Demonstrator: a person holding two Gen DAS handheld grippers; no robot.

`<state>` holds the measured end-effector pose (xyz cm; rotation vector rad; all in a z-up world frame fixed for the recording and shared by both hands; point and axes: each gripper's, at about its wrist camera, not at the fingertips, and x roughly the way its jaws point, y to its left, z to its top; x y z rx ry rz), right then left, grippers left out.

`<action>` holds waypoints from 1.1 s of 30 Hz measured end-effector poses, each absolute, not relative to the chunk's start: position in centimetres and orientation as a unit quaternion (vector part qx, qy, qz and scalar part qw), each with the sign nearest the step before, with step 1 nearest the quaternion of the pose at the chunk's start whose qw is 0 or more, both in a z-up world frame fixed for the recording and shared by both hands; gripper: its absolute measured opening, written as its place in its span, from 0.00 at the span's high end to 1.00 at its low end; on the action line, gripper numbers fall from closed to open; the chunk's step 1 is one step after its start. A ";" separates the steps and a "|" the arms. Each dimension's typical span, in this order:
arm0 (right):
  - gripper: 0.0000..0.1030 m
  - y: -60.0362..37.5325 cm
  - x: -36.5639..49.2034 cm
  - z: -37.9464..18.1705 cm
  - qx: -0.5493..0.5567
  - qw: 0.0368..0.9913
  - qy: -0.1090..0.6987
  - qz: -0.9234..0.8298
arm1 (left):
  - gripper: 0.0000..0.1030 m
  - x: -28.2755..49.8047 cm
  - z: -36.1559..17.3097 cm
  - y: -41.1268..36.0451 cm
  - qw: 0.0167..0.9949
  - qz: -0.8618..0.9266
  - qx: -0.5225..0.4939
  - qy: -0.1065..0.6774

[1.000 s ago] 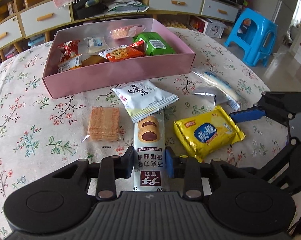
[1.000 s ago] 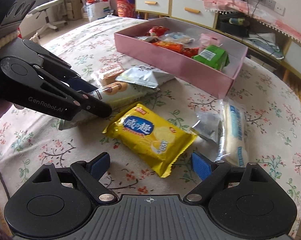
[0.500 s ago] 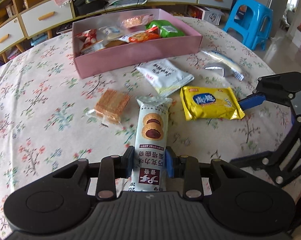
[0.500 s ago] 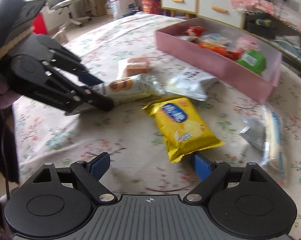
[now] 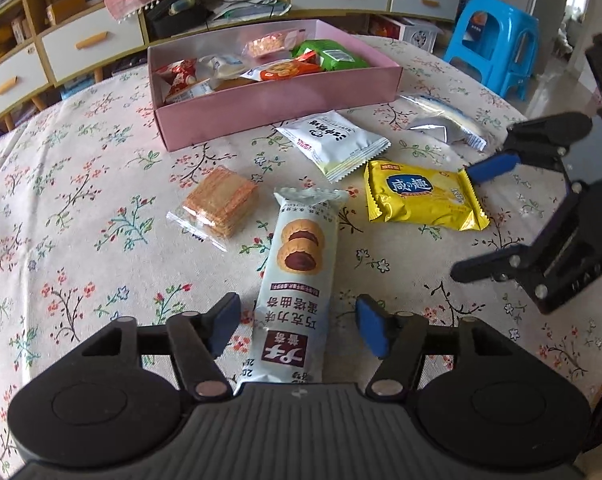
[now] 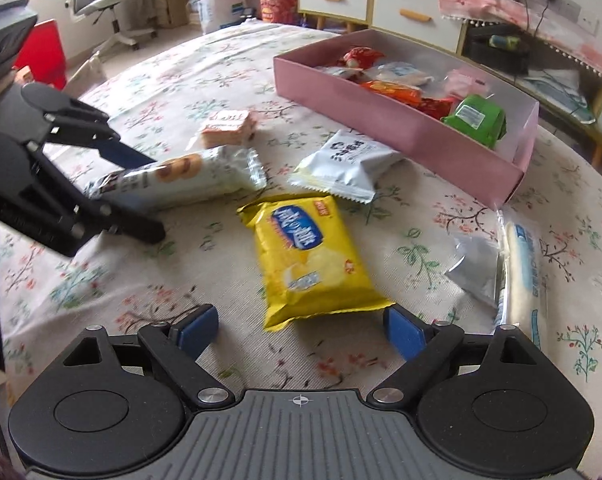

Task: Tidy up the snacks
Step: 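Open the left tool and release the cookie tube onto the table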

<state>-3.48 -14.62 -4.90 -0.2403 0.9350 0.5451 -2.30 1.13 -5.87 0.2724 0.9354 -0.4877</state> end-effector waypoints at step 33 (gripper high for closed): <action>0.00 -13.6 -1.8 -5.9 -0.098 0.875 0.399 0.258 | 0.02 -2.5 -7.2 2.1 0.879 -0.224 0.125 0.403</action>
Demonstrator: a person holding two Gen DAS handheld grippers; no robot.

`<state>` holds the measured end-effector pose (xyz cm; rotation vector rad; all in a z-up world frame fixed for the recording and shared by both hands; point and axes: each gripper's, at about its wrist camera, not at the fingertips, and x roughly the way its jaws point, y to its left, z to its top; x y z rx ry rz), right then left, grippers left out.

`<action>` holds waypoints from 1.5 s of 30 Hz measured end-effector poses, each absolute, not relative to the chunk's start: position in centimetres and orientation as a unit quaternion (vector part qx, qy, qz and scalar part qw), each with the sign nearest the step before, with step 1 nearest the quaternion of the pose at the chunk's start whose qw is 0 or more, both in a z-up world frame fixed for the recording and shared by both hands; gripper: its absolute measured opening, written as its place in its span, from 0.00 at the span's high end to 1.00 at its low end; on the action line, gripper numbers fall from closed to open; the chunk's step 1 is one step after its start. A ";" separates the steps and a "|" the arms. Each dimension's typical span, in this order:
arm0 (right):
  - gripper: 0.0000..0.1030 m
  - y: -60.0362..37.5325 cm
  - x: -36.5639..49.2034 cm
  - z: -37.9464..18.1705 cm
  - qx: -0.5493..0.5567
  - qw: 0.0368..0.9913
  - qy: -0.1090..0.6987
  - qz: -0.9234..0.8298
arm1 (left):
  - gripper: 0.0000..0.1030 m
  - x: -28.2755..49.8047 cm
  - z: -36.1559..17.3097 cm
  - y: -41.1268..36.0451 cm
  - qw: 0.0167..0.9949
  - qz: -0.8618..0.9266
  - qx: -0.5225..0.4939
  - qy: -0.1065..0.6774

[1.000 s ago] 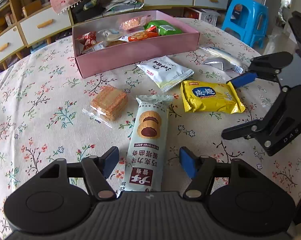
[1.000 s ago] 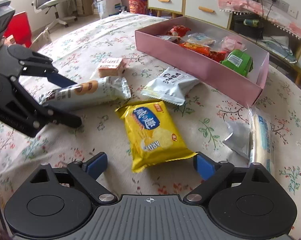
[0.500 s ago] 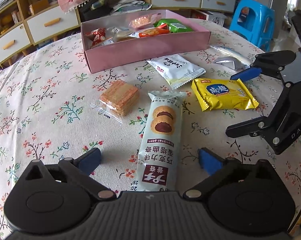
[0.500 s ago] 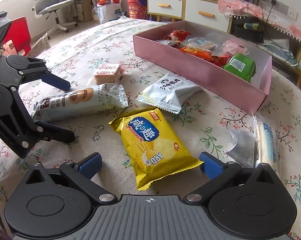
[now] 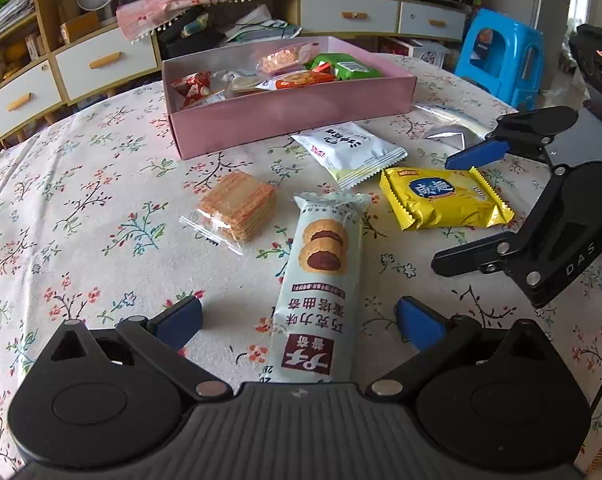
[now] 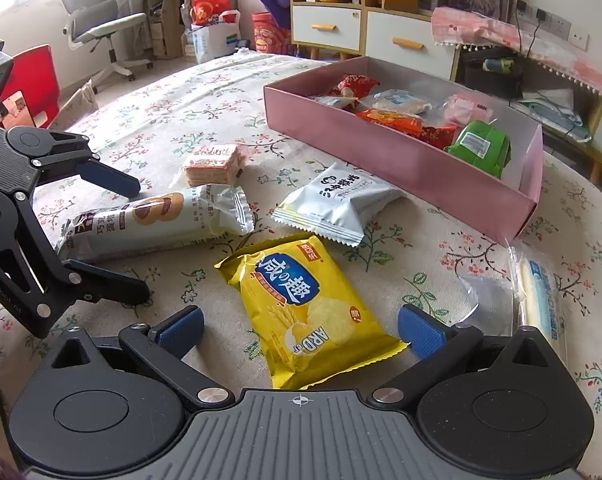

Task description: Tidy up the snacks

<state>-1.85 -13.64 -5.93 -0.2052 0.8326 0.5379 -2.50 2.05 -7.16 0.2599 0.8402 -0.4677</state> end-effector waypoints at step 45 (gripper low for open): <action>0.52 -13.8 -1.4 0.3 -0.012 0.894 0.368 0.254 | 0.73 -0.4 -1.0 3.0 0.897 -0.232 0.011 0.376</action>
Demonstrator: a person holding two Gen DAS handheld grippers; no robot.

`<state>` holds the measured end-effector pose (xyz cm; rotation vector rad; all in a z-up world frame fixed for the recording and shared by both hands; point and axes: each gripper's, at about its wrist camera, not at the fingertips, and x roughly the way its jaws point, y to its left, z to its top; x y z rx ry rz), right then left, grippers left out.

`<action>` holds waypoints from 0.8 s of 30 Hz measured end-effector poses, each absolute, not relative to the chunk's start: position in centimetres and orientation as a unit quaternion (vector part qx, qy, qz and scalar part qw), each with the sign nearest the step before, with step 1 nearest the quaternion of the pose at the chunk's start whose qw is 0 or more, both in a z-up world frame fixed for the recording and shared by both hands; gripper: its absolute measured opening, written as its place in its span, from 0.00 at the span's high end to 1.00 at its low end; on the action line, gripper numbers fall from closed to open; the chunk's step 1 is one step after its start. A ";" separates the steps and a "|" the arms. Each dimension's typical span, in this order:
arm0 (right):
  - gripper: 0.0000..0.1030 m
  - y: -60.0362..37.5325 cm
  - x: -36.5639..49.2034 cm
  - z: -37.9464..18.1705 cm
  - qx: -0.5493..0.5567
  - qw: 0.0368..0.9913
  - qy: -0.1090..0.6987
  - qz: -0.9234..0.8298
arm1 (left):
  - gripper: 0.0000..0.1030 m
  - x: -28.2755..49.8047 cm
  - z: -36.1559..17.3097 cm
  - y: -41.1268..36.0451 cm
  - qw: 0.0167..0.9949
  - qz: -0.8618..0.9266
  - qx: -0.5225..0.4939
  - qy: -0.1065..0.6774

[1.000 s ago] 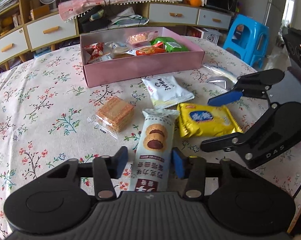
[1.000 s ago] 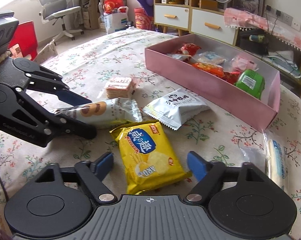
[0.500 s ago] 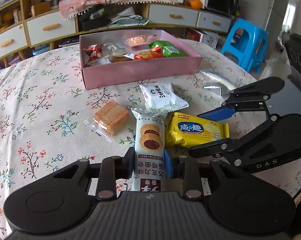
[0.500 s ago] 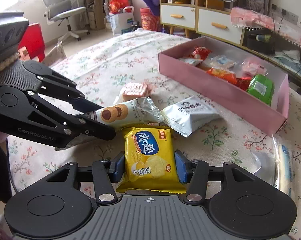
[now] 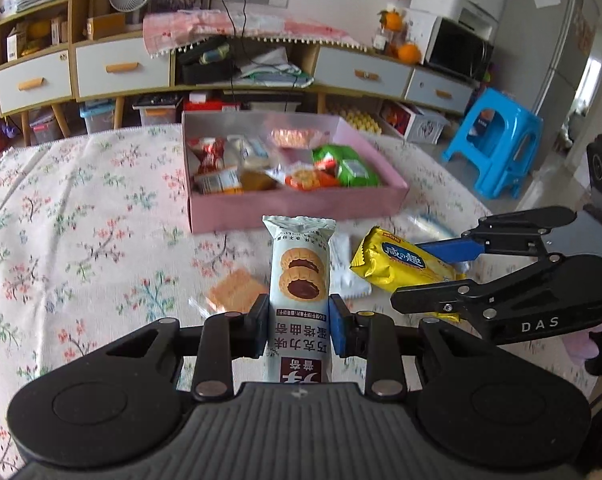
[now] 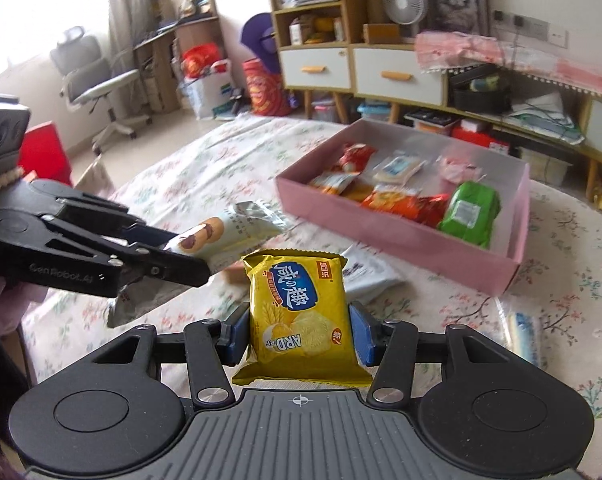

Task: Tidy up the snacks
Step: 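Carry the cookie tube and yellow cracker pack in both tools into the pink box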

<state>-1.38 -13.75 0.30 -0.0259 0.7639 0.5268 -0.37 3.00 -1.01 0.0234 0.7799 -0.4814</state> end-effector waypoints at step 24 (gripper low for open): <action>0.51 -17.1 9.9 1.5 0.147 0.908 0.367 0.136 | 0.73 9.4 0.0 2.2 0.907 -0.146 -0.095 0.383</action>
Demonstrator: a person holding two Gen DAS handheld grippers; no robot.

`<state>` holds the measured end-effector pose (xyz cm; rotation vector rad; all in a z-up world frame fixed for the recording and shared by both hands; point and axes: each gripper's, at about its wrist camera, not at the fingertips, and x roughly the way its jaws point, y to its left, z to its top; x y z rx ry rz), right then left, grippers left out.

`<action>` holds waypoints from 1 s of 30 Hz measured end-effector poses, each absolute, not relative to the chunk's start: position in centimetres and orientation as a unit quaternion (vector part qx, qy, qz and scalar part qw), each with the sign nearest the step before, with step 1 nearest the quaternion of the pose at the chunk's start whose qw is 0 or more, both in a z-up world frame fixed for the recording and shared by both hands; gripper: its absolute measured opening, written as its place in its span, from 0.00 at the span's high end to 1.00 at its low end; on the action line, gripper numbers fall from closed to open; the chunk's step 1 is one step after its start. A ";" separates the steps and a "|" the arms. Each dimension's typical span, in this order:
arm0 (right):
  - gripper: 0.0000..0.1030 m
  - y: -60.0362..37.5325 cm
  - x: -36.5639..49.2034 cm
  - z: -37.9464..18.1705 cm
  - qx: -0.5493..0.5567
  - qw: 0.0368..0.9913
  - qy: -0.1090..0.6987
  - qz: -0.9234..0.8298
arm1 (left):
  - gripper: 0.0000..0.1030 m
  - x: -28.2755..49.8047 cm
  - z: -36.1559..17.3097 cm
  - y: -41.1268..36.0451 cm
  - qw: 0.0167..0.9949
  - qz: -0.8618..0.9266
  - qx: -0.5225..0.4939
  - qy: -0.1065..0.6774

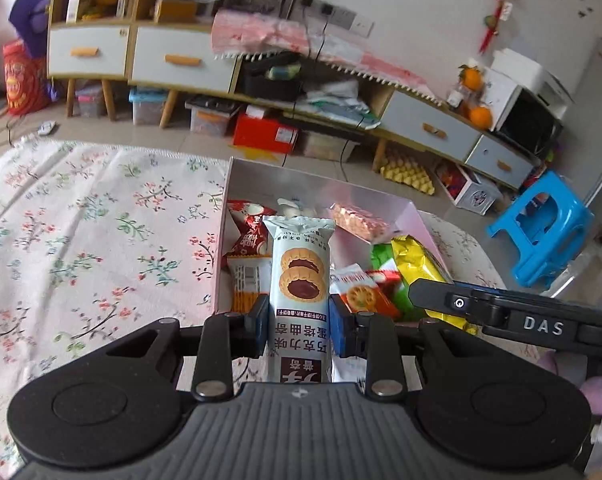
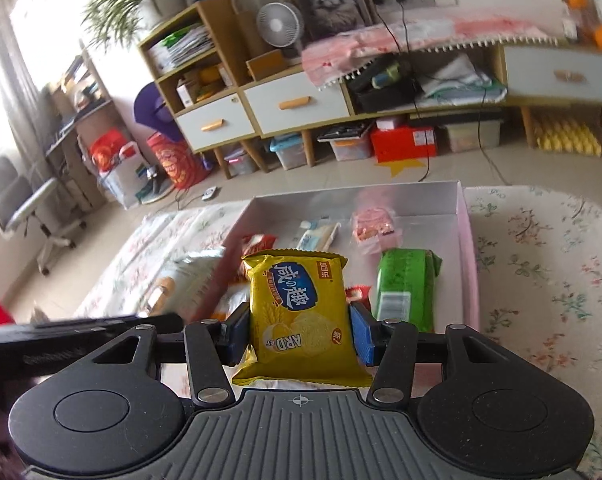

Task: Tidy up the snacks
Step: 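Carry the cookie tube and yellow cracker pack in both tools into the pink box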

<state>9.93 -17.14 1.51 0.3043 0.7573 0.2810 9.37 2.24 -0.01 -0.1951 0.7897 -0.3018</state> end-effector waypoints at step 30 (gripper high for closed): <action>0.41 -20.3 18.7 -3.2 0.264 0.882 0.379 0.093 | 0.65 18.6 -2.3 0.0 0.915 -0.107 -0.043 0.386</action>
